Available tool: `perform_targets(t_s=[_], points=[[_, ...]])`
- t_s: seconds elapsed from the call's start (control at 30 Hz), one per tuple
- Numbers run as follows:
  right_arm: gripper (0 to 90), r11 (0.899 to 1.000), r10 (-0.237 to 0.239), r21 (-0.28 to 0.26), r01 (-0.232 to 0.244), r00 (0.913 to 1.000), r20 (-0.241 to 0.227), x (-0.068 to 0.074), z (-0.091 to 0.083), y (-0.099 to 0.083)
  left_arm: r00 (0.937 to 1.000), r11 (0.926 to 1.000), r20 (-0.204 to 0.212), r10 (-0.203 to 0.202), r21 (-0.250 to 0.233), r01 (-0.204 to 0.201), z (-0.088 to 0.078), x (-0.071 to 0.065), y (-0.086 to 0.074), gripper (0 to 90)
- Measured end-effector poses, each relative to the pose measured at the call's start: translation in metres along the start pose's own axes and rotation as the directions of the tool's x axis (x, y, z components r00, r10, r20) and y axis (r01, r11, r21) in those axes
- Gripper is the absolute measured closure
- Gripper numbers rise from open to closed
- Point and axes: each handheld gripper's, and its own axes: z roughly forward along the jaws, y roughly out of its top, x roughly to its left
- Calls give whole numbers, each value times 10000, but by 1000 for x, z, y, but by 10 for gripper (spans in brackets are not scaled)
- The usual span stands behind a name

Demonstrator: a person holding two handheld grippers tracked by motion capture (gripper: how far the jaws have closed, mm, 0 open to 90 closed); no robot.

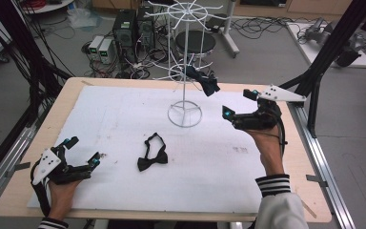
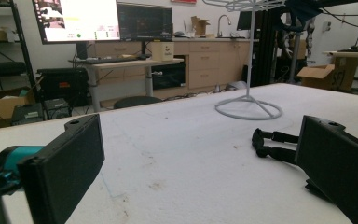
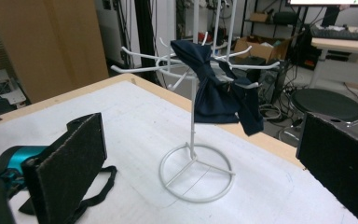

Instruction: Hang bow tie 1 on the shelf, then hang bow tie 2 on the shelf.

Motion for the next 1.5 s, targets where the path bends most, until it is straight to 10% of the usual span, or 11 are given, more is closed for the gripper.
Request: perform_targets(t_s=[0.93,1.5], points=[[7,9994,240,257,-235,9995,-195,12,-30,-86,10000,10000,4,47,-16,-47,0,0,0,17],[7,9987,499,33,-499,9988,-4,12,-34,-102,10000,10000,4,60,-19,-60,0,-1,0,17]])
